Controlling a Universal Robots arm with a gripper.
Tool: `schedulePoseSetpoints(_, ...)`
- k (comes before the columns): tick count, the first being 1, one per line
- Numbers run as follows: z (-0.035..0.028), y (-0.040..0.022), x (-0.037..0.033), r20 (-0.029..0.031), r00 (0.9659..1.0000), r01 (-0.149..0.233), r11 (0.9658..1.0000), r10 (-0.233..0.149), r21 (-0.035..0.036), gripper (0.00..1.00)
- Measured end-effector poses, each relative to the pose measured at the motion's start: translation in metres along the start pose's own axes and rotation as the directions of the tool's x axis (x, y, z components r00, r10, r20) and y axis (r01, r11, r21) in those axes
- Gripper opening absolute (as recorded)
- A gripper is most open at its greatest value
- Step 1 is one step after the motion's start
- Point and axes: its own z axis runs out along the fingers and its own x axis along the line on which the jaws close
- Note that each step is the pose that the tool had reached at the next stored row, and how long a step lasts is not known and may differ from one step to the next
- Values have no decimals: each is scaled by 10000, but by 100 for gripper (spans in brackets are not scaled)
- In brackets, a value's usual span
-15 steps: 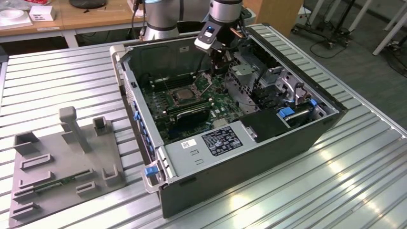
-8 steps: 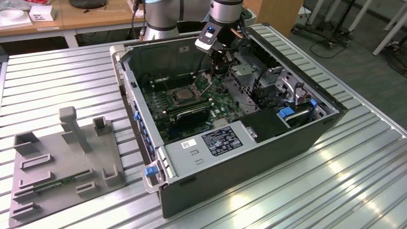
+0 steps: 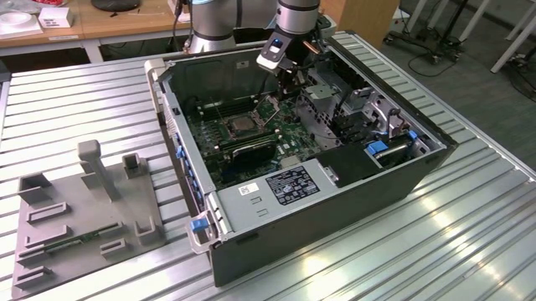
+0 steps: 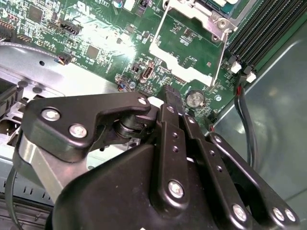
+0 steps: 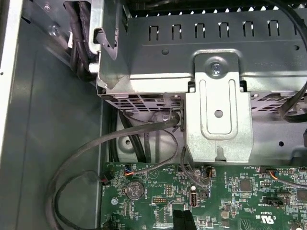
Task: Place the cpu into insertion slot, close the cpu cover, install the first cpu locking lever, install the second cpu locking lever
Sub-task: 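Close the cpu cover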
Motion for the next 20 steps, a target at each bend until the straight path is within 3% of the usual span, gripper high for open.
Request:
schedulePoseSetpoints(17, 22, -28, -1, 0, 10000, 0, 10000, 0, -5, 11)
schedulePoseSetpoints(20, 27, -55, -1, -1, 10000, -1, 10000, 1, -19, 11)
